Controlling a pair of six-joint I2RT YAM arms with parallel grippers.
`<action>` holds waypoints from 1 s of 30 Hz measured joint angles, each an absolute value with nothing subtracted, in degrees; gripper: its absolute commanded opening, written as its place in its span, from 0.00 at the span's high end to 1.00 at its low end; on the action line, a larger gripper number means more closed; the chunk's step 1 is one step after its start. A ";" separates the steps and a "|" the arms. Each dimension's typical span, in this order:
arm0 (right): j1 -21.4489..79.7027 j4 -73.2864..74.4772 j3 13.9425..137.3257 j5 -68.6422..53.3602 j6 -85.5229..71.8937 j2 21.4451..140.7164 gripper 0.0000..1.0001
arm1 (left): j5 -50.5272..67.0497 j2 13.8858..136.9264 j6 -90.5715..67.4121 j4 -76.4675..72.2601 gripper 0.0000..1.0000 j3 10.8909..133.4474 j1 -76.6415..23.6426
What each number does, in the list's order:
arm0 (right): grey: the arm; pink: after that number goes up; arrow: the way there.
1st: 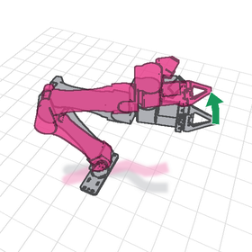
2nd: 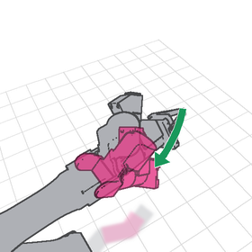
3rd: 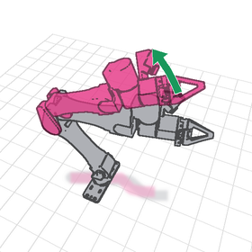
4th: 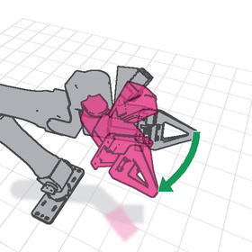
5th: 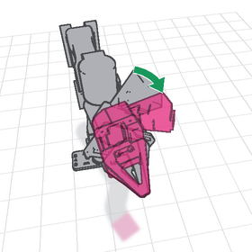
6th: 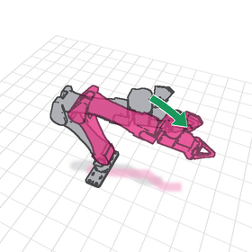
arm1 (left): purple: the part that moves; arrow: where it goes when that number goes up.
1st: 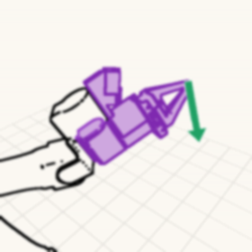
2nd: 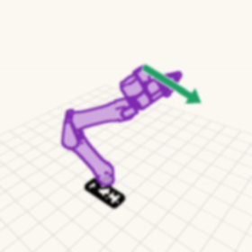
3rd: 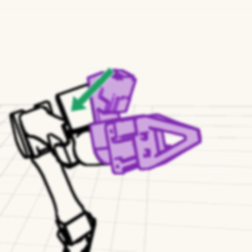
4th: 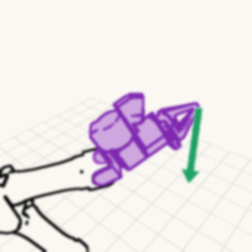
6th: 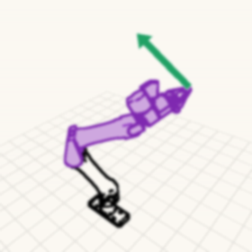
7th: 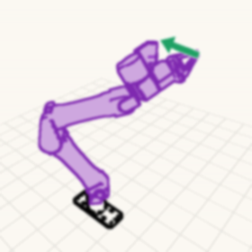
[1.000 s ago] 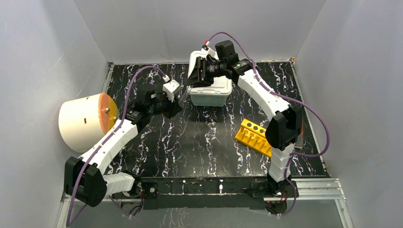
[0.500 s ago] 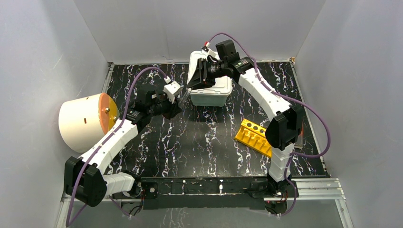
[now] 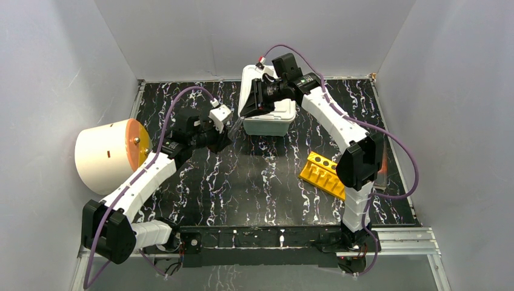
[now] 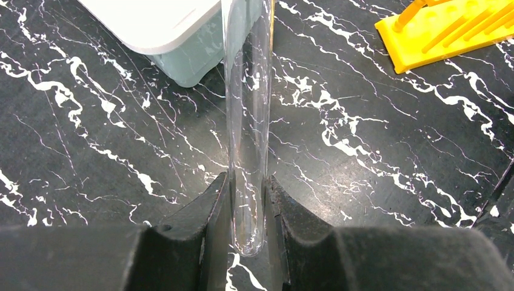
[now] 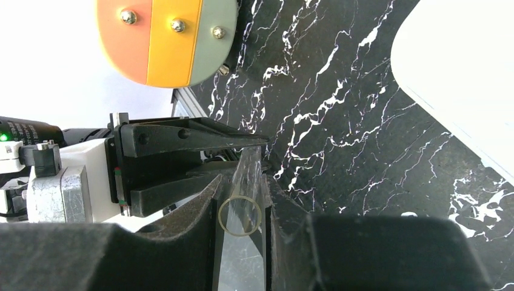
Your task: Organize the chemistry lab equipment
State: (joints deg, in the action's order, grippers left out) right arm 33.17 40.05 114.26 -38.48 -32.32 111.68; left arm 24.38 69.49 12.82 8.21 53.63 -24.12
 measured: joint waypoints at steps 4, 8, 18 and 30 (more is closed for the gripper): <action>33.26 40.73 114.41 -37.26 -32.23 111.92 0.73 | 24.25 69.56 12.38 8.54 0.54 53.63 -24.12; 33.56 41.52 115.18 -34.68 -31.68 111.90 0.73 | 23.68 69.56 11.07 8.38 0.25 53.93 -24.21; 33.61 50.76 116.38 -22.72 -26.76 108.40 0.73 | 25.17 69.54 7.18 7.88 0.18 58.04 -24.25; 33.21 63.81 110.34 -0.32 -23.35 91.00 0.73 | 25.04 71.05 2.02 -0.30 0.19 56.47 -24.25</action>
State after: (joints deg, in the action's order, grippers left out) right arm 33.21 63.81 110.34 -0.32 -23.35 91.00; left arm 25.04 71.05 2.02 -0.30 56.47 -24.25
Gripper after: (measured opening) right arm 0.315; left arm 0.817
